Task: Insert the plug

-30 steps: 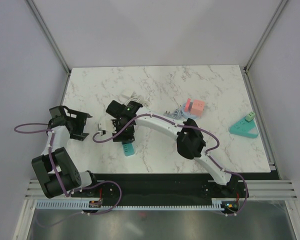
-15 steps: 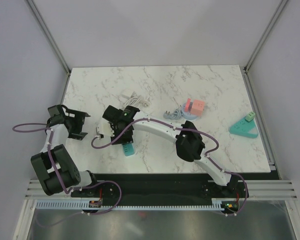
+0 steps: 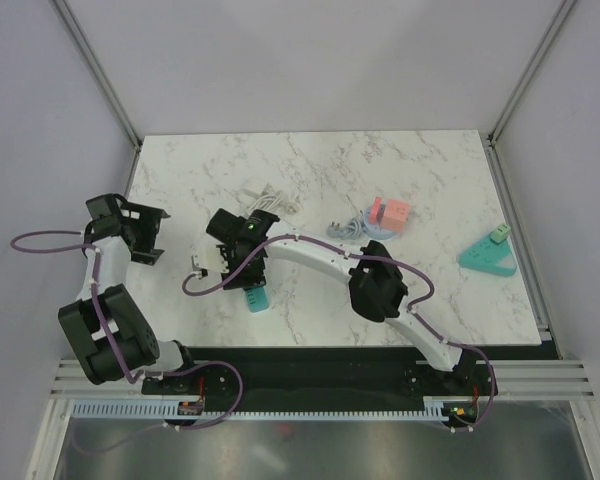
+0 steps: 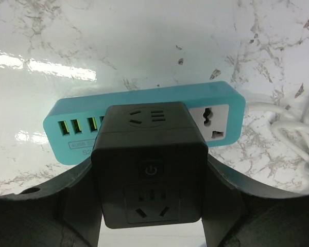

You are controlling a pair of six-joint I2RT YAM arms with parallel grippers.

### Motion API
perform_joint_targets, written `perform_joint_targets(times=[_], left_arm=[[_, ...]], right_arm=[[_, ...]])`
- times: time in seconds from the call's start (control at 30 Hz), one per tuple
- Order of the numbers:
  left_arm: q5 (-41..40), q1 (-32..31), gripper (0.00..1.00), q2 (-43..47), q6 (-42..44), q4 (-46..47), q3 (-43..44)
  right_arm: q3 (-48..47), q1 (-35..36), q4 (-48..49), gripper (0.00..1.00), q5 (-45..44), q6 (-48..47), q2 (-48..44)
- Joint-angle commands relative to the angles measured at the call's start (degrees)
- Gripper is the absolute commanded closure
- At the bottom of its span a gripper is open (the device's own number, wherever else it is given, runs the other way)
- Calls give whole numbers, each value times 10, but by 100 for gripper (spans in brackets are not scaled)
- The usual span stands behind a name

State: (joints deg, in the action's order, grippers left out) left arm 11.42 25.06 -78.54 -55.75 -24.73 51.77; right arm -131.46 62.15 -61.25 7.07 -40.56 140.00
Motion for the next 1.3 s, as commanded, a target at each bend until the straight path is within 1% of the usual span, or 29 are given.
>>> perform_joint_targets(times=[0.0, 0.1, 0.2, 0.27, 0.37, 0.43, 0.47, 0.5, 0.57, 0.6, 0.63, 0.67, 0.7, 0.77, 0.83, 0.87, 0.93, 0.97, 1.0, 1.07, 1.13, 1.27], left_arm=[[-22, 4, 0, 13, -1, -5, 17], [-25, 3, 0, 16, 3, -2, 18], [-39, 3, 0, 25, 12, -1, 19], [-41, 3, 0, 30, 16, 0, 19], [-40, 3, 0, 31, 21, 4, 23], [-26, 3, 0, 30, 27, 20, 24], [-13, 3, 0, 31, 31, 22, 25], [-11, 2, 0, 32, 30, 23, 25], [-9, 3, 0, 37, 30, 28, 22], [-9, 2, 0, 44, 31, 31, 18], [-7, 2, 0, 46, 31, 38, 17], [11, 2, 0, 48, 32, 48, 15], [32, 3, 0, 51, 49, 61, 11], [76, 3, 0, 52, 56, 87, 7], [97, 3, 0, 57, 59, 104, -2], [114, 3, 0, 59, 63, 114, -4], [118, 3, 0, 67, 65, 114, -4], [118, 2, 0, 70, 63, 114, -5], [114, 3, 0, 73, 60, 115, -5], [113, 3, 0, 80, 53, 119, -9], [121, 3, 0, 79, 52, 122, -8], [125, 2, 0, 79, 50, 122, -12]], right_arm=[[27, -1, -61, 100, 62, 3, 114], [5, -2, -70, 100, 83, -8, 131], [4, -8, -72, 100, 108, -28, 137], [3, -12, -71, 100, 109, -29, 142], [5, -15, -57, 99, 85, -20, 140], [19, -17, -41, 86, 87, -12, 120], [32, -20, -31, 77, 89, -10, 108], [75, -20, 9, 76, 85, -1, 76], [123, -20, 52, 75, 66, 3, 39], [158, -20, 90, 72, 59, 8, 8], [168, -21, 104, 70, 53, 8, -5], [172, -20, 111, 68, 55, 8, -13], [169, -20, 112, 63, 61, 7, -24], [162, -21, 113, 58, 65, 5, -31], [155, -21, 112, 56, 62, 5, -39], [154, -21, 113, 52, 59, 6, -42], [151, -20, 119, 48, 55, 7, -52], [147, -21, 121, 41, 53, 7, -58], [145, -21, 121, 37, 51, 7, -61], [139, -20, 120, 33, 53, 7, -66], [133, -21, 121, 32, 55, 7, -77], [135, -19, 121, 24, 60, 7, -100]])
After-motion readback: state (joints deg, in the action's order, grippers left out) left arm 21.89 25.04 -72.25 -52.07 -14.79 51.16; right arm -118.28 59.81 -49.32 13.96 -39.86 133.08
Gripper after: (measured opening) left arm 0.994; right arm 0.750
